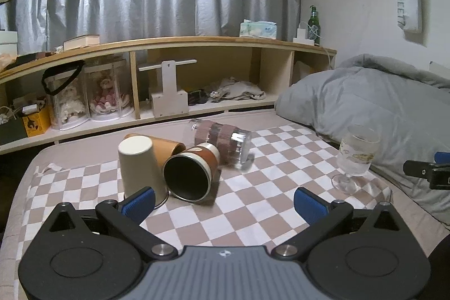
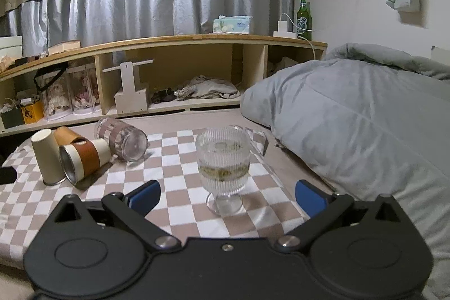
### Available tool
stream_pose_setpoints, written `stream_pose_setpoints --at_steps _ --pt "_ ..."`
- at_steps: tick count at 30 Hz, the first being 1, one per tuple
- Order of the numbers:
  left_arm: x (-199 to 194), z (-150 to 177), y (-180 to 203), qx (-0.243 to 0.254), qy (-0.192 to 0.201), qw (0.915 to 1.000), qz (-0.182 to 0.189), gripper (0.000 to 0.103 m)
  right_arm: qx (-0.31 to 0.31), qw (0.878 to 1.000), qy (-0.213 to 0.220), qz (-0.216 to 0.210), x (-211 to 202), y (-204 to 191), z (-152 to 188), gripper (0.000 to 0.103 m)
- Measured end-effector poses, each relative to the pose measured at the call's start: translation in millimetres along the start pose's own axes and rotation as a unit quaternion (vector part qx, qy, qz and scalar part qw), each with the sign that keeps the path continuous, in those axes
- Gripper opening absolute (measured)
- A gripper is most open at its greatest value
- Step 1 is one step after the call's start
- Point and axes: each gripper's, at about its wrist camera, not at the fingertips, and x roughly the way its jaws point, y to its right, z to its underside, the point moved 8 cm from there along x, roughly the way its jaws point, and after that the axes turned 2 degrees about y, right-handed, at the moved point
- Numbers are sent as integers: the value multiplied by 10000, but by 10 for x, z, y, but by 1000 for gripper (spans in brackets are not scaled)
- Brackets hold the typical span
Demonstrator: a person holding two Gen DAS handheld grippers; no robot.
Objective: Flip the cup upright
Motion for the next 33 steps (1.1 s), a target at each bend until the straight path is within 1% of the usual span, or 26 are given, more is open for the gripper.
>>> stream_pose_setpoints --at_steps 3,9,13,18,22,26,33 --pt "8 29 65 143 0 9999 11 103 -1 10000 41 15 -53 -21 24 103" --pt "18 56 151 328 54 9994 -80 103 -119 9998 113 69 -134 -97 82 103" --pt "30 79 179 346 48 9994 -72 103 -89 9999 65 34 -159 -120 130 103" --pt "63 119 233 408 37 9991 -97 103 -126 9997 146 179 -204 -120 146 103" --pt "73 131 267 418 45 9991 -70 103 -307 9988 231 290 -240 -155 155 103" --pt "72 136 279 432 62 9990 -78 103 -451 9982 254 310 -248 -202 156 103" --pt "80 137 262 336 63 9993 -120 103 -389 9984 230 337 -251 -173 153 103"
